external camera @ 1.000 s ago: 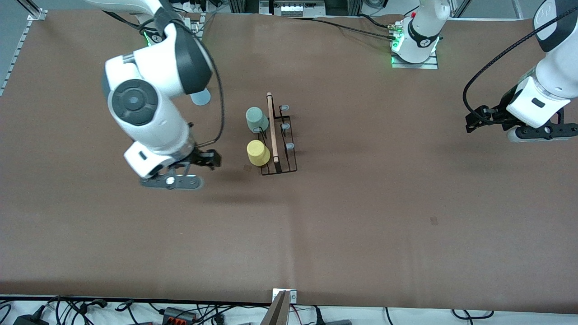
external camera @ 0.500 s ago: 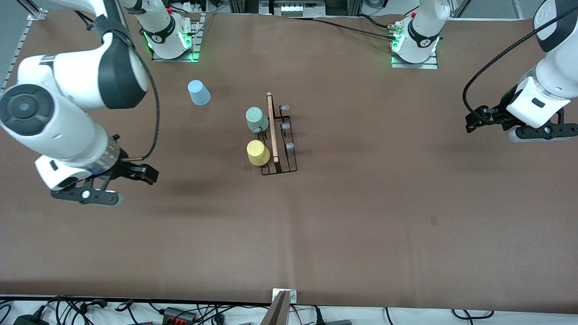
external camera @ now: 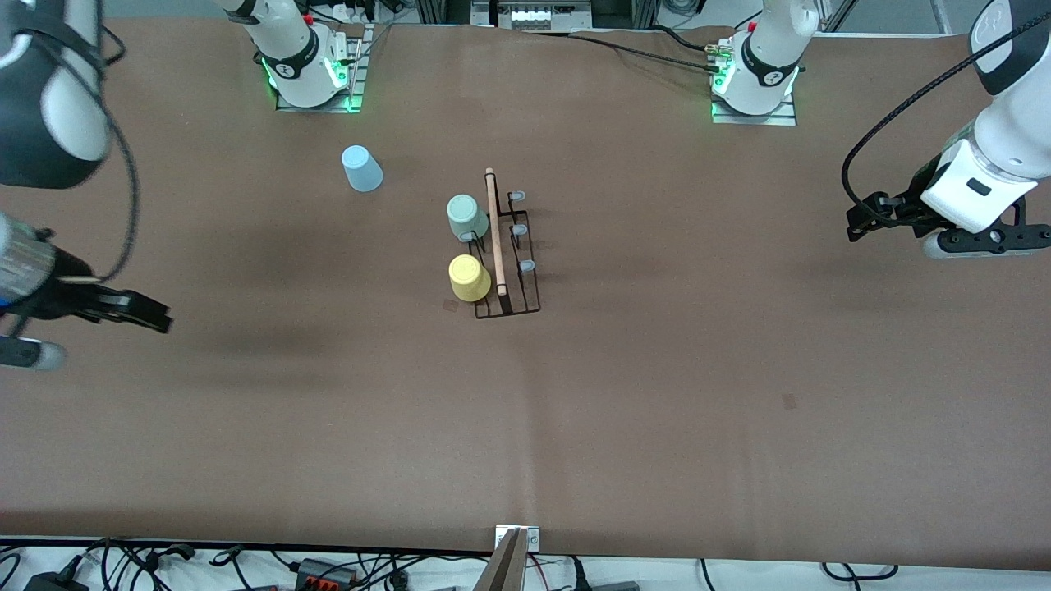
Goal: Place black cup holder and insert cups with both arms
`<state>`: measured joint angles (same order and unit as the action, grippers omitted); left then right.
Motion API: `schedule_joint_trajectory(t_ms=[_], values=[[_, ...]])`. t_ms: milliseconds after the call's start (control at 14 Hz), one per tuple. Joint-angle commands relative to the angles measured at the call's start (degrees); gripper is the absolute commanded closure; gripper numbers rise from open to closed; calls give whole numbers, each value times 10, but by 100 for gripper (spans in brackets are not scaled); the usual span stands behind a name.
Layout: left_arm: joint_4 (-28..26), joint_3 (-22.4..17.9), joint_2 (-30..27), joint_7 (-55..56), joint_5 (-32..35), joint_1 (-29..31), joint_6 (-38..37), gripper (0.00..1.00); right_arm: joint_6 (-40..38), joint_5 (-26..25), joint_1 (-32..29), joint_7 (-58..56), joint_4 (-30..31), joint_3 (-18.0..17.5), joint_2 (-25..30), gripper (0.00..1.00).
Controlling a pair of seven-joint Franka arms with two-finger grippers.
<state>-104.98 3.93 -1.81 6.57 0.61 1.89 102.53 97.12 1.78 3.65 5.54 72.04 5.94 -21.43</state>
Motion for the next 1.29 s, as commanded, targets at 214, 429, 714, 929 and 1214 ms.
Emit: schedule_joint_trajectory(t_ms=[214,429,714,929,1214], values=[[2,1,-1,-13,-10,6,-3,0,4,0,-53,-77,61,-33,74,0],[1,1,-1,-13,-10,5,-3,0,-7,-13,-52,-80,67,-34,80,0],[1,1,-1,-13,-10,6,-3,0,44,-13,-56,-79,197,-32,155,0],[2,1,-1,-13,-10,5,-3,0,54,-15,-52,-81,237,-33,187,0],[1,1,-1,-13,-10,6,-3,0,51,-28,-51,-81,267,-34,218,0]])
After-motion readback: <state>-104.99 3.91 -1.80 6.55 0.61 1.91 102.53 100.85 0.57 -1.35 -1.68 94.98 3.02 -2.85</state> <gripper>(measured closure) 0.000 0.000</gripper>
